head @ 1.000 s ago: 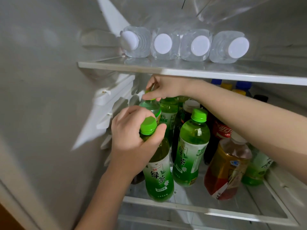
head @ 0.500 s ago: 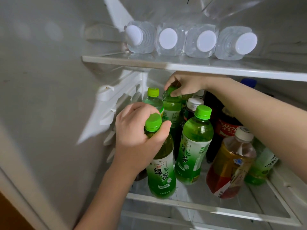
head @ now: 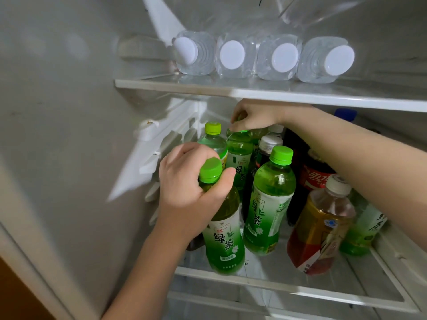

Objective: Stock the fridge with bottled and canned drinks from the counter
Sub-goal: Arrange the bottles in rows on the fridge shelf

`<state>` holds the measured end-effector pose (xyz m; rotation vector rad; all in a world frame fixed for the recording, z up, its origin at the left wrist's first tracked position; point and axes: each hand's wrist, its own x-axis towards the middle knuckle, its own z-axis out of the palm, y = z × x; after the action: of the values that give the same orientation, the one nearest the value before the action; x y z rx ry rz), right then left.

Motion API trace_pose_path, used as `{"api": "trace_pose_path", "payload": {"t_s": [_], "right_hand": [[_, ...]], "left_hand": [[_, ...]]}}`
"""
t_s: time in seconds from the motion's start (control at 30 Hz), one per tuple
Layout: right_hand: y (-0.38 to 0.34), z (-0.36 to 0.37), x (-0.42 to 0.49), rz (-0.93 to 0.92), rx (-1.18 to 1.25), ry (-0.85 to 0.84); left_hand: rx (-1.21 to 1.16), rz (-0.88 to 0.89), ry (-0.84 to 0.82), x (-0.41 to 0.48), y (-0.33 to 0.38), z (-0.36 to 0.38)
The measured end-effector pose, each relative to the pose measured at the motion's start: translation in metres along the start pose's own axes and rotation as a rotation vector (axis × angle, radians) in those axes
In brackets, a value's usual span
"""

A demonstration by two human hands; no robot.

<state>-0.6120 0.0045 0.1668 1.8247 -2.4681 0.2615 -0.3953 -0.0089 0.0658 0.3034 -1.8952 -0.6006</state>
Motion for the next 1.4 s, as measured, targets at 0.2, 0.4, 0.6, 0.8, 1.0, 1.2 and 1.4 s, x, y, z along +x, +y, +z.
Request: {"api": "trace_pose_path", "payload": {"t_s": [0.2,0.4,0.6,0.8,1.0,1.2,1.4], "right_hand": [[0.012,0.003,0.001,-0.040,0.086,0.018],[0.016,0.006,0.006,-0.054,0.062,0.049],[0.021,0.011,0.005,-0.030,0.124,0.085],[0.020,0.010,0.004,-0.025,0.242,0.037],[0.021,0.010,0.006,0.016,0.261,0.039],[0.023,0.003,-0.011,0.032,0.229,0.162],[0.038,-0.004,-0.049,0.041,0.033,0.179]], "left_hand": [[0.005,0.009,0.001,0.001,0.001,0.000],[0.011,0.013,0.001,0.001,0.001,0.000],[0.002,0.013,0.000,0.002,0.000,0.002],[0.006,0.015,0.004,0.003,0.000,0.004],[0.006,0.009,-0.004,0.003,0.000,0.004],[0.006,0.023,-0.007,0.003,-0.001,0.004],[0.001,0.037,-0.009,0.004,-0.001,0.004]]}}
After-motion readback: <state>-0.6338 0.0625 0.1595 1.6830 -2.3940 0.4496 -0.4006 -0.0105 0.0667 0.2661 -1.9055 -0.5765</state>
